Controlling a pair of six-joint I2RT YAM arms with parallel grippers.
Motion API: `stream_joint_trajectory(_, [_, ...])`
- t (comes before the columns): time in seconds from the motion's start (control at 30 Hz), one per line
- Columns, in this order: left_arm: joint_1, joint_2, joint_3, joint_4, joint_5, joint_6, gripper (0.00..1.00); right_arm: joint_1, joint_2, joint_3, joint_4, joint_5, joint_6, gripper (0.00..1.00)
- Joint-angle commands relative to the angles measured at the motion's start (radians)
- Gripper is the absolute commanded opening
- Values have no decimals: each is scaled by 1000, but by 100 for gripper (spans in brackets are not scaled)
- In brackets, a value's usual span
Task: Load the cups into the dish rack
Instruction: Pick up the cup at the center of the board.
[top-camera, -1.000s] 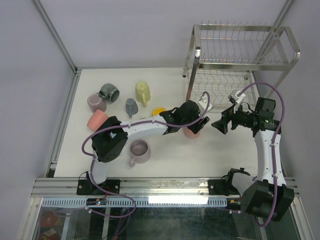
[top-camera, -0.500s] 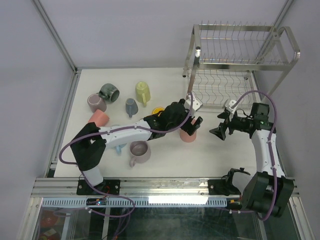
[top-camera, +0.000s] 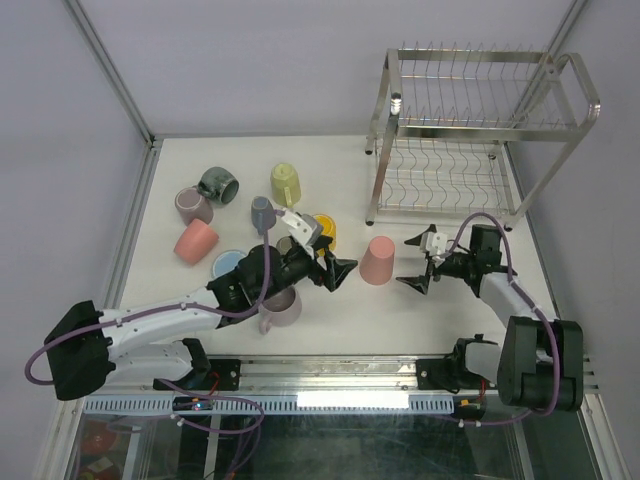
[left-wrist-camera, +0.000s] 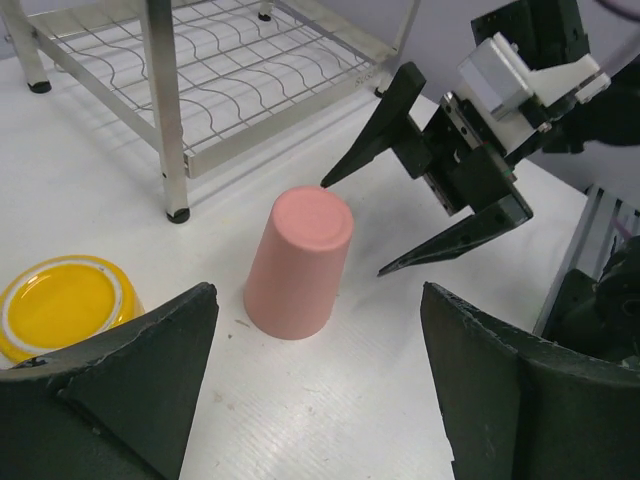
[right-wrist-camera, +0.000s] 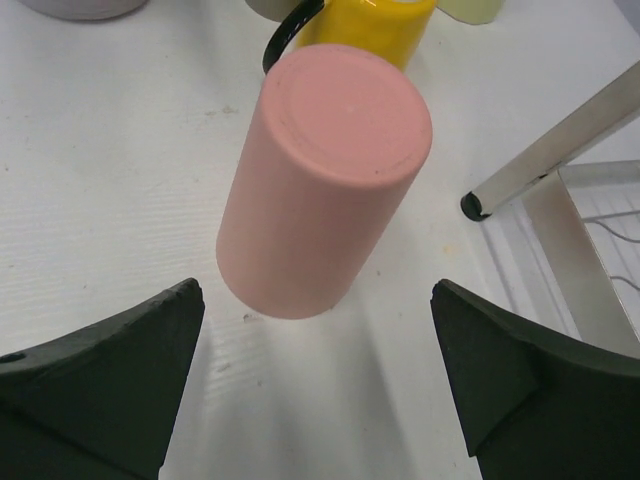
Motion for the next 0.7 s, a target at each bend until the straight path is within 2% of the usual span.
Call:
stream_joint_trajectory(0.0, [14,-93,-83,165,-46,-87,80,75,15,-71,507,0,284,99])
stream_joint_trajectory(0.13, [14,-137,-113,165,-68,-99,80,143,58,-97,673,54,437,100])
stream_joint_trajectory(0.3, [13,-159,-120,162,-73,-100,80,211,135,-146,908,138,552,99])
stream_joint_trajectory(0.57, [14,-194,-138,156,-81,-107,80,264,223,-147,950,192,513,99])
stream_joint_trajectory(0.67, [12,-200,-144,155,-83,-108,79,265,270,-130,952,194,513,95])
